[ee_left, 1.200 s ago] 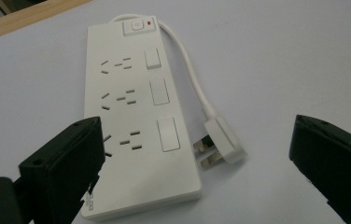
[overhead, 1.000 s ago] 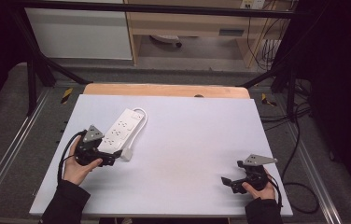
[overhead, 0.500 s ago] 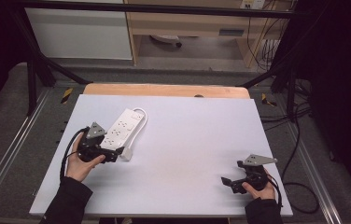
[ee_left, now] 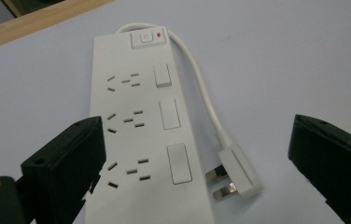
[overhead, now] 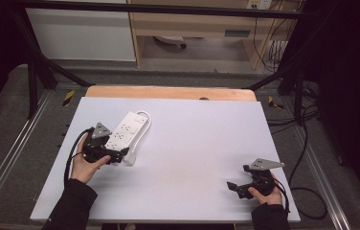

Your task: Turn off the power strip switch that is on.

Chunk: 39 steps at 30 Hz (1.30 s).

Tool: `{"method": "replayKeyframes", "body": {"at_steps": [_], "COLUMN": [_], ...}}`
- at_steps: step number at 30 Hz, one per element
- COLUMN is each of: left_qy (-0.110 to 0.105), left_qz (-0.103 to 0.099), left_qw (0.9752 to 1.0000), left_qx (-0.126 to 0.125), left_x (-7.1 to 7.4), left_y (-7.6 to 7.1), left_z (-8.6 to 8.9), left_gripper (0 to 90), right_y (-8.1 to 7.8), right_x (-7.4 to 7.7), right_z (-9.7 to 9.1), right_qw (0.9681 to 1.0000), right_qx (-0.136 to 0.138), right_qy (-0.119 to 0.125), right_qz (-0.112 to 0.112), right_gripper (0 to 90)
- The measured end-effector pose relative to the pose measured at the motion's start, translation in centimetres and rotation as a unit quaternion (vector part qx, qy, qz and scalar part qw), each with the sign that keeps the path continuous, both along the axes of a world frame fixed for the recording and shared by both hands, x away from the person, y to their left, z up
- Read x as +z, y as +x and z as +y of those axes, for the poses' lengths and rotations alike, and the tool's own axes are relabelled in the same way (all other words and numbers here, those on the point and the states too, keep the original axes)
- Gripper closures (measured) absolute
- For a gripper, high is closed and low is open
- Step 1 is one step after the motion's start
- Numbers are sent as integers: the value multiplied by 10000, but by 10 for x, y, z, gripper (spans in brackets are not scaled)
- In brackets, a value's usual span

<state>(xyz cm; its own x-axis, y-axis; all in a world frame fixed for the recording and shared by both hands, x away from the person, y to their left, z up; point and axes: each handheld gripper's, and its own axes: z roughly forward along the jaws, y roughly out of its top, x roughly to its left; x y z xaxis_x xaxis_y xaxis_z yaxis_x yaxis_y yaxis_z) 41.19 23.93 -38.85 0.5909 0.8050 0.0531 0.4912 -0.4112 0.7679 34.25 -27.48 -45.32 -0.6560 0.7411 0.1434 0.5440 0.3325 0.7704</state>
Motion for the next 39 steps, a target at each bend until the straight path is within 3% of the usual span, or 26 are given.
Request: {"method": "replayKeyframes", "body": {"at_steps": [24,39], "left_qy": [13,-7], "left_qz": [43,38], "left_qw": [10000,9999], "left_qx": [86,132], "left_x": [0,-3], "left_y": [16,27], "left_z": [-12,-22], "left_gripper": [68,147], "right_y": [0,0], "right_x": [0,0], "right_z": [0,0], "right_qw": [10000,10000], "right_qx": [-8,-4], "right_qy": [-12,-9], "right_qz": [12,12], "right_gripper": [8,9]}}
